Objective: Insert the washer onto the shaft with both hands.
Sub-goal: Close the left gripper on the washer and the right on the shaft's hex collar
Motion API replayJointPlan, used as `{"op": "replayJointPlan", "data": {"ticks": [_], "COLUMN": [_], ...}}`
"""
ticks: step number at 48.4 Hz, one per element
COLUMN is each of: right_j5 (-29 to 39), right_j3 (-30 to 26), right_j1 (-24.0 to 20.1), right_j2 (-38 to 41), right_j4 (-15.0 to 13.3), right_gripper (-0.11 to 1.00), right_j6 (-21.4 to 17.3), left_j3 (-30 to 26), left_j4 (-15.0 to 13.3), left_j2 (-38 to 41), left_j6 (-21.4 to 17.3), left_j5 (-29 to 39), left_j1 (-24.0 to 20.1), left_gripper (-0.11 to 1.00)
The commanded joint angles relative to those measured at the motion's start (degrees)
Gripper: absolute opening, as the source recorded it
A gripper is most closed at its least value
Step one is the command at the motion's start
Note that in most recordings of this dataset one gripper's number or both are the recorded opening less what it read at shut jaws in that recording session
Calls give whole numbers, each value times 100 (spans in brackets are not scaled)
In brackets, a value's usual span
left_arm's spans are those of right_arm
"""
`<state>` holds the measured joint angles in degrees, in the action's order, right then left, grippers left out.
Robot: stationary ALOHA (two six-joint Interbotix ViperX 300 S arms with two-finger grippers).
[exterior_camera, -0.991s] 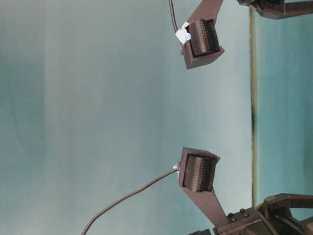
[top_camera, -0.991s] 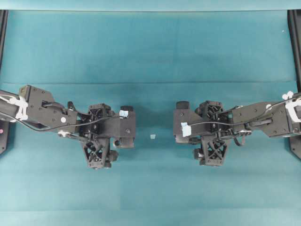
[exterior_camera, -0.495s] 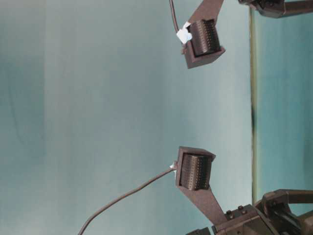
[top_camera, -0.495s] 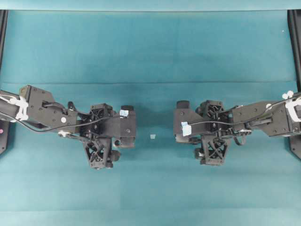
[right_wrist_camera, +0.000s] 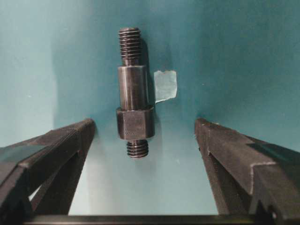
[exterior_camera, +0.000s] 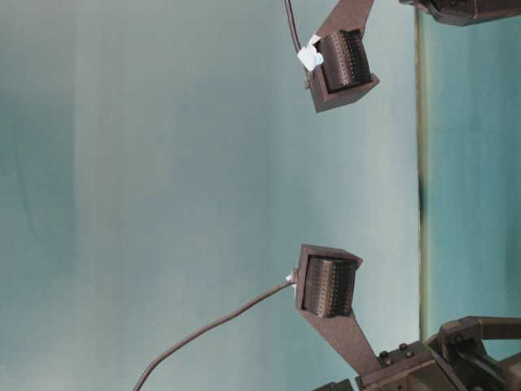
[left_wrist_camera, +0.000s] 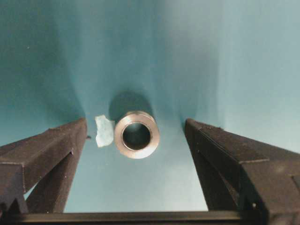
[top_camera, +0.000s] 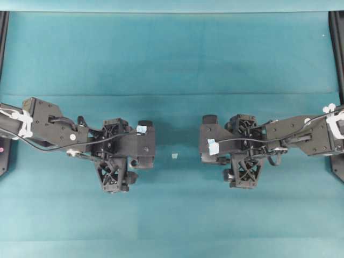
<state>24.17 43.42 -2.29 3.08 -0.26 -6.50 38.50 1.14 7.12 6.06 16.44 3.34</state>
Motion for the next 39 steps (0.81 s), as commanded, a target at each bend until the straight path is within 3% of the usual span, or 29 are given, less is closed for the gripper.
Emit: {"op": "replayJointPlan", "data": {"ticks": [1, 39], "right_j5": [-53, -185], "right_j3": [-44, -9], "right_j1": [26, 53], "right_j2": [-44, 9], "right_j4": [-9, 0], "right_gripper": [95, 95], "right_j6": [-18, -9], "left_j3": [-26, -26], "left_j4": [9, 9], "left_j2": [-35, -35], "left_j6": [0, -9], "left_j5": [-18, -9], "left_j1": [9, 9], "left_gripper": [93, 93]}}
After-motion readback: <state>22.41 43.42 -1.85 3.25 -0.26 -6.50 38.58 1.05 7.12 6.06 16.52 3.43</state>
